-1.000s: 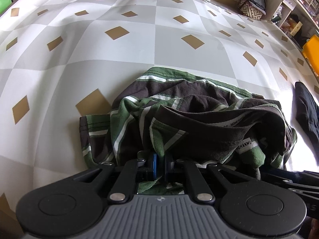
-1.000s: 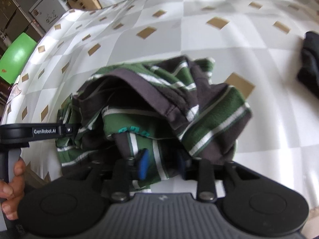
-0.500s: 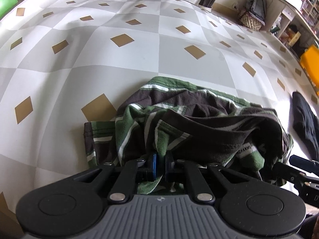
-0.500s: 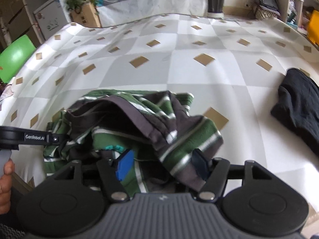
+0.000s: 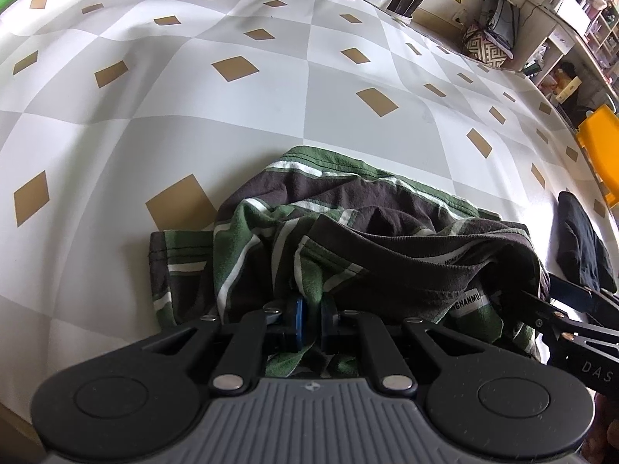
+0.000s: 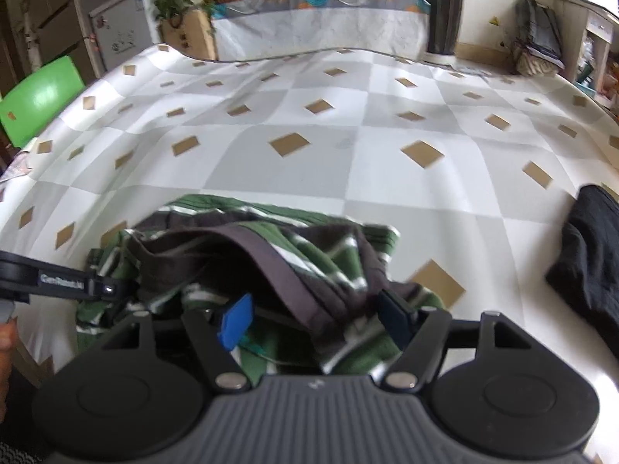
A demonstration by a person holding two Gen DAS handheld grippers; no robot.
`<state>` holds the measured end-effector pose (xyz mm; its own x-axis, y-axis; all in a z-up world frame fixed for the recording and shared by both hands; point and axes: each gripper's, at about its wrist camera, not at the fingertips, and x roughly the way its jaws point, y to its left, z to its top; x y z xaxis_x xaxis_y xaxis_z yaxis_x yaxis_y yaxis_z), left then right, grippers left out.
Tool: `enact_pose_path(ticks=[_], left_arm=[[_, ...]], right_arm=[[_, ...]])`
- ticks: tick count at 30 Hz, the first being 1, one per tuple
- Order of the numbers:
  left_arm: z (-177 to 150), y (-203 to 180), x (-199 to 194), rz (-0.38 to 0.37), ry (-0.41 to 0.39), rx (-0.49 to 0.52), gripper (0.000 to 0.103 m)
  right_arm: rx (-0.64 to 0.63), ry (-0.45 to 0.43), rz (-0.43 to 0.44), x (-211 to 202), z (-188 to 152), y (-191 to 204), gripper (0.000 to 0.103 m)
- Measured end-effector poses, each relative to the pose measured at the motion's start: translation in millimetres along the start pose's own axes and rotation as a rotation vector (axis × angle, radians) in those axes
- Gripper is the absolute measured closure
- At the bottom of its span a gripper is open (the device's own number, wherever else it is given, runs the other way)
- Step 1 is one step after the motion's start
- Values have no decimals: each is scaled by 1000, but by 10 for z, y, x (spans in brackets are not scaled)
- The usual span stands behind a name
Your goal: Fold clothes
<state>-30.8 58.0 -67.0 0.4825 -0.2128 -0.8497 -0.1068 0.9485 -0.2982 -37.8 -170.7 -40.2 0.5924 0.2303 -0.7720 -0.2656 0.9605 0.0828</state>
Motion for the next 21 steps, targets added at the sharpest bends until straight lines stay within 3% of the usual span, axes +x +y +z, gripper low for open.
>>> enact_pose_path(ticks=[2,6,8,21], left_arm=[[-2,-6,10,-1,0,2,97],[-3,-19,-1,7,-11,12,98],[3,-21,-21,13,-21,14,98],[-11,-43,-359,-15,-96,14,101]], right_arm=[[-27,-6,-7,13,2,50,42],[-43,2,-23,27,8,103,75],[-30,-7,-30,-5,15,102,80],[117,-208,17,-599,172,-45,83]])
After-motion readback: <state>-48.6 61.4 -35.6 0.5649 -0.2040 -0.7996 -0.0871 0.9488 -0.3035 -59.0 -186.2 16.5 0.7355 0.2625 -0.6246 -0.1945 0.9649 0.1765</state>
